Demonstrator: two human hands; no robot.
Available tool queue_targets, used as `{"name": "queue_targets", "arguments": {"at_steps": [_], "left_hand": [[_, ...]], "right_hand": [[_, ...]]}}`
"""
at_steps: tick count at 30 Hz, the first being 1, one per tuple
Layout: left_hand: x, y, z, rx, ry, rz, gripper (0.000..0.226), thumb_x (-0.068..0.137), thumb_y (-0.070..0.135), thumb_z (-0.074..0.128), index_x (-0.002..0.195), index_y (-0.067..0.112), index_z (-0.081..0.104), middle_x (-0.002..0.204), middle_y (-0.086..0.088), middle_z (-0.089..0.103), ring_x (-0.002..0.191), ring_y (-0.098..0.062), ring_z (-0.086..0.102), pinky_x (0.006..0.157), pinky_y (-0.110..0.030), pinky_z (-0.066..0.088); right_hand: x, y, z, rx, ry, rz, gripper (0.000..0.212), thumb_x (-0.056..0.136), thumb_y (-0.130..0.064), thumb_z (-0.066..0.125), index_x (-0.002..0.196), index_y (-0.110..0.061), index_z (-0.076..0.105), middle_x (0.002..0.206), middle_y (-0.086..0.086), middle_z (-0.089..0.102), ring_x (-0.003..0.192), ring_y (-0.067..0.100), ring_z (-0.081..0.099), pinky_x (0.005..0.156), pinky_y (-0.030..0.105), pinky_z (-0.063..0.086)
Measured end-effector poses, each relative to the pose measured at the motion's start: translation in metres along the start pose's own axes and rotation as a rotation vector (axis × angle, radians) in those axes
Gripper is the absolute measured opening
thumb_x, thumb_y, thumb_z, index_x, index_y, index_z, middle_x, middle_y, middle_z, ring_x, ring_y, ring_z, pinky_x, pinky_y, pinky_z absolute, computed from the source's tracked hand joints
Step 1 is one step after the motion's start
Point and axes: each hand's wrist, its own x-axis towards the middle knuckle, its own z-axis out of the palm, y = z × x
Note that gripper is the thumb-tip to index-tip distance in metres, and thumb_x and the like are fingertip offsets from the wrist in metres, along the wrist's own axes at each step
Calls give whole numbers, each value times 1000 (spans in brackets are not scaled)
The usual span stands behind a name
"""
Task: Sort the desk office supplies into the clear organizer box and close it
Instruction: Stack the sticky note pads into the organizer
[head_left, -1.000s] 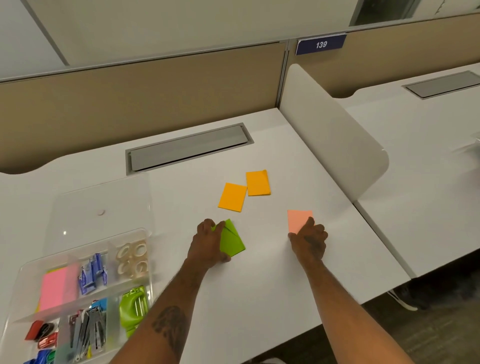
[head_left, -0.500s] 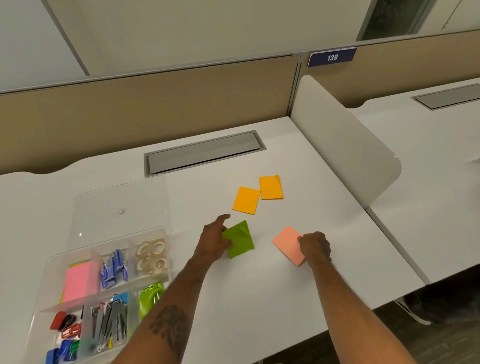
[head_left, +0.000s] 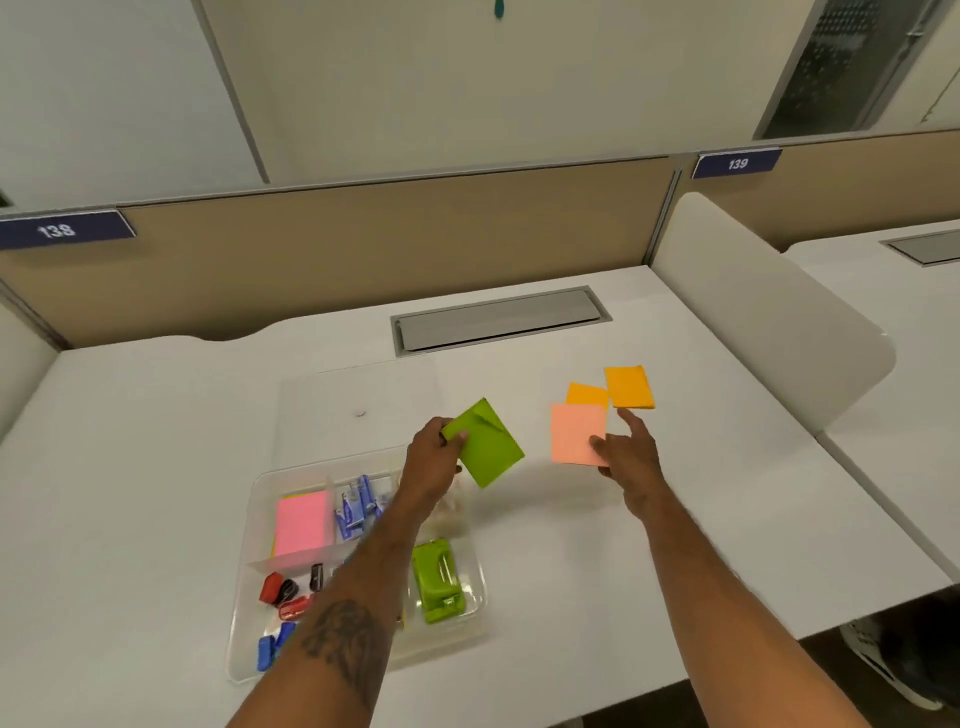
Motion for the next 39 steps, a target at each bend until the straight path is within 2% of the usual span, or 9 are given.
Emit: {"name": "queue_targets", "arguments": {"at_steps": [3, 5, 12, 16, 21, 27, 32, 35, 39], "left_hand": [[-6, -6, -61, -122, 72, -29, 13, 95, 14, 60, 106, 13, 55, 105, -14, 66, 95, -29, 64, 81, -48, 56], [-10, -13, -104, -161, 115, -32, 15, 94, 13, 60, 108, 14, 53, 104, -14, 66, 94, -28, 64, 82, -49, 55], [-37, -47, -225, -158, 307, -31, 17, 97, 25, 57, 113, 19, 57, 98, -2, 66, 88, -17, 62, 67, -29, 51], [-52, -66, -267, -123, 399, -60, 22, 100, 26, 51, 120, 21, 58, 107, -1, 62, 88, -12, 57, 61, -24, 44], [-70, -83, -296, -151, 471, -83, 19, 100, 24, 50, 116, 24, 60, 107, 1, 61, 87, -11, 56, 64, -24, 44], [-77, -93, -317, -187, 519, -100, 20, 100, 24, 50, 117, 22, 60, 107, -2, 61, 90, -15, 56, 66, -25, 45], [-75, -97, -321, -199, 538, -111, 17, 99, 23, 51, 115, 23, 59, 100, 2, 61, 88, -15, 56, 67, -25, 45], [-72, -96, -316, -205, 516, -117, 20, 99, 23, 51, 118, 21, 58, 103, -1, 61, 90, -16, 57, 68, -25, 46], [-66, -89, -303, -171, 456, -116, 15, 99, 25, 52, 113, 24, 58, 108, -1, 62, 96, -18, 58, 70, -27, 47]], "right_hand": [[-32, -12, 57, 29, -138, -32, 79, 84, 8, 61, 146, -30, 29, 109, 16, 61, 97, 28, 59, 76, 43, 55], [-51, -16, 92, 19, -209, -45, 78, 83, 11, 59, 145, -28, 33, 109, 18, 60, 97, 29, 59, 70, 39, 55], [-108, -13, 197, -31, -326, -12, 37, 90, 0, 53, 122, -17, 51, 118, 15, 60, 102, 35, 63, 58, 33, 56], [-130, -6, 242, -119, -382, -46, 40, 87, -2, 58, 123, -17, 55, 110, 15, 64, 95, 29, 65, 66, 36, 57], [-145, -1, 283, -273, -444, -150, 51, 82, -5, 67, 131, -16, 55, 100, 12, 69, 97, 24, 65, 84, 35, 54], [-161, 7, 312, -406, -374, -192, 45, 84, -3, 62, 127, -12, 57, 92, 11, 72, 88, 24, 68, 83, 38, 56], [-168, 14, 321, -489, -382, -142, 42, 79, 2, 61, 118, -12, 61, 92, 15, 71, 83, 25, 69, 66, 31, 55], [-167, 17, 321, -528, -393, -107, 35, 81, -2, 64, 114, -10, 62, 92, 13, 71, 70, 19, 68, 51, 24, 49], [-160, 11, 317, -520, -331, -225, 24, 88, -23, 65, 108, -10, 65, 96, 7, 69, 72, 22, 69, 65, 30, 54]]}}
